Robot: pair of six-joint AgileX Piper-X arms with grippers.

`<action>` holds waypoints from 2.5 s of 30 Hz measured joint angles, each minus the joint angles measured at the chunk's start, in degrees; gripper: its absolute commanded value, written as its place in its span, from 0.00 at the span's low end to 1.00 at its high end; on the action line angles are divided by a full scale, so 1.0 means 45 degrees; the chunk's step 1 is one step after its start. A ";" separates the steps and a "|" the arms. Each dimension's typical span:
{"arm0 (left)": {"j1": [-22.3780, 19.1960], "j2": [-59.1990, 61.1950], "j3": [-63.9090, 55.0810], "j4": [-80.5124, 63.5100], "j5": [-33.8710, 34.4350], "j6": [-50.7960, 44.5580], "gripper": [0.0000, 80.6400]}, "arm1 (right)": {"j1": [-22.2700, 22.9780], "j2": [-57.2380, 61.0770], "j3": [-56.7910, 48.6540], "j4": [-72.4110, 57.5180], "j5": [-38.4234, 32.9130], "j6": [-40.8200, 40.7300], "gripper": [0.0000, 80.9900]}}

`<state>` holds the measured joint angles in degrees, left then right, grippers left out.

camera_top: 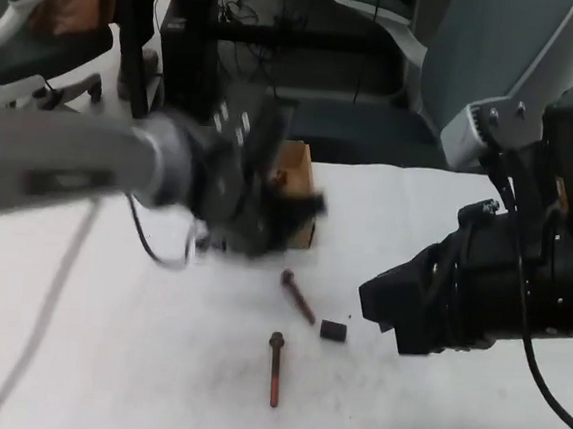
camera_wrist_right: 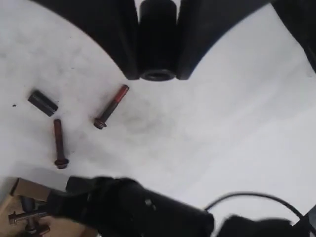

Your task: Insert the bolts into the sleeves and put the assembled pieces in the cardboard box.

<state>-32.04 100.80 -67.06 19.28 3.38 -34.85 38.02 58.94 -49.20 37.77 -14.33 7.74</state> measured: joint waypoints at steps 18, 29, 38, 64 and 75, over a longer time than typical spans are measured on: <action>0.0586 -0.2464 0.1037 -0.0389 0.1451 0.2324 0.02 | 0.0680 -0.0014 0.0372 -0.0028 0.2253 -0.0468 0.01; -0.0041 0.1344 -0.3362 0.4328 0.0494 0.0741 0.02 | 0.0680 -0.0014 0.0372 -0.0108 0.2249 0.0301 0.01; -0.1512 0.2512 -0.3941 0.4429 -0.0751 0.0370 0.03 | 0.0680 -0.0014 0.0372 -0.0108 0.1634 0.0337 0.01; -0.1116 0.4432 -0.3967 0.2619 -0.0445 0.0126 0.65 | 0.0680 -0.0014 -0.0232 -0.0182 0.0008 0.0362 0.01; -0.1116 0.5113 -0.4758 0.2798 -0.0671 0.0811 0.54 | 0.0680 -0.0072 -0.1318 -0.0860 -0.1961 0.0295 0.01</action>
<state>-37.06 123.81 -88.47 31.87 0.36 -31.20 41.08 58.62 -55.13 33.90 -23.15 9.06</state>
